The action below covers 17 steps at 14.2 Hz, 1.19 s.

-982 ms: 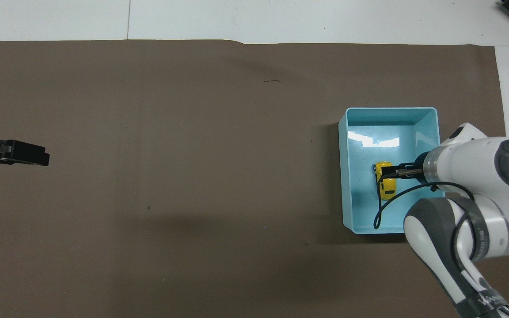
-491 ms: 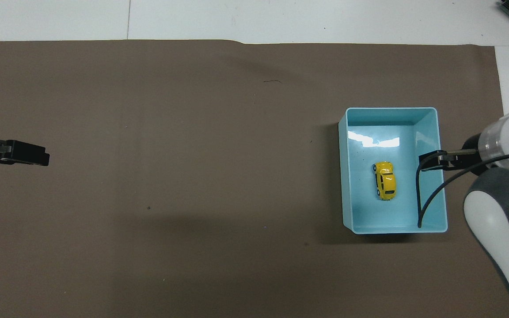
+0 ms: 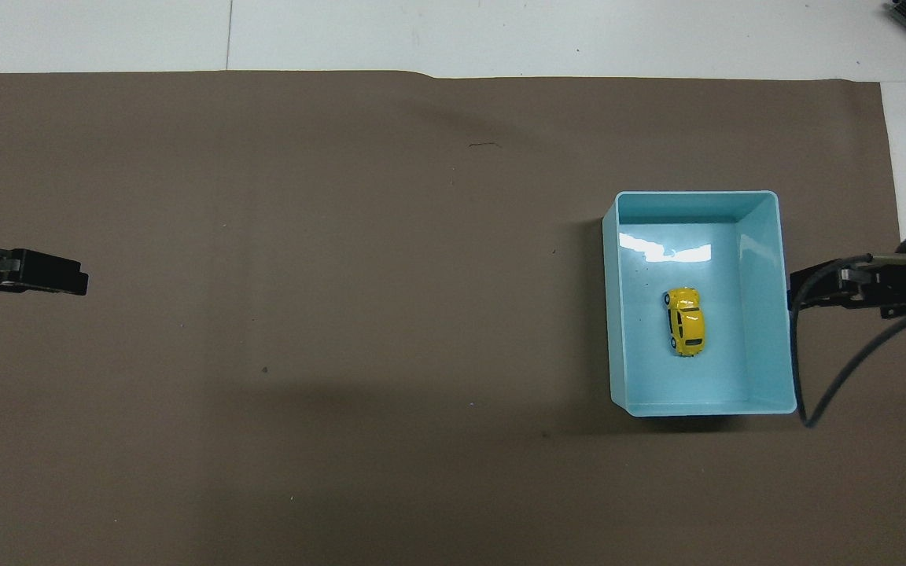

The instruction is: Wind up and store yellow beetle car

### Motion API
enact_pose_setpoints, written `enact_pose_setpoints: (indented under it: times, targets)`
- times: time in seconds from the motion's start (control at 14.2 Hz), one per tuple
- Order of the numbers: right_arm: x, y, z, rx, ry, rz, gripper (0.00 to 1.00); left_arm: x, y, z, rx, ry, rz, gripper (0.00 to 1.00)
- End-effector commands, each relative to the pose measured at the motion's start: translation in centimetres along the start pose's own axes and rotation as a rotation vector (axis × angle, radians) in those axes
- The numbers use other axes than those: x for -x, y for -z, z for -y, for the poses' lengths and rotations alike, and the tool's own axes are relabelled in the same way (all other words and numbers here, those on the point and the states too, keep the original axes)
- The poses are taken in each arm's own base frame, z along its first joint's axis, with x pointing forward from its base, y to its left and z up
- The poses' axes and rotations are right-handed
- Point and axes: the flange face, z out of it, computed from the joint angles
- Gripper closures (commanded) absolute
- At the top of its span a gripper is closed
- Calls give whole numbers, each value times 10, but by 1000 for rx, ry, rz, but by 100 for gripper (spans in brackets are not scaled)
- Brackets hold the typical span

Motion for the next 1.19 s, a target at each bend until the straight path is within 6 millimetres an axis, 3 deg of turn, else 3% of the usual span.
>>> enact_pose_setpoints:
  times: [0.0,1.12]
  targets:
    - [-3,12,0,-27,-18,6,0,3,5,3,-6,-5,4,0]
    - [-2,10,2,-26,-12,-3,0,3,5,4,-5,-3,4,0]
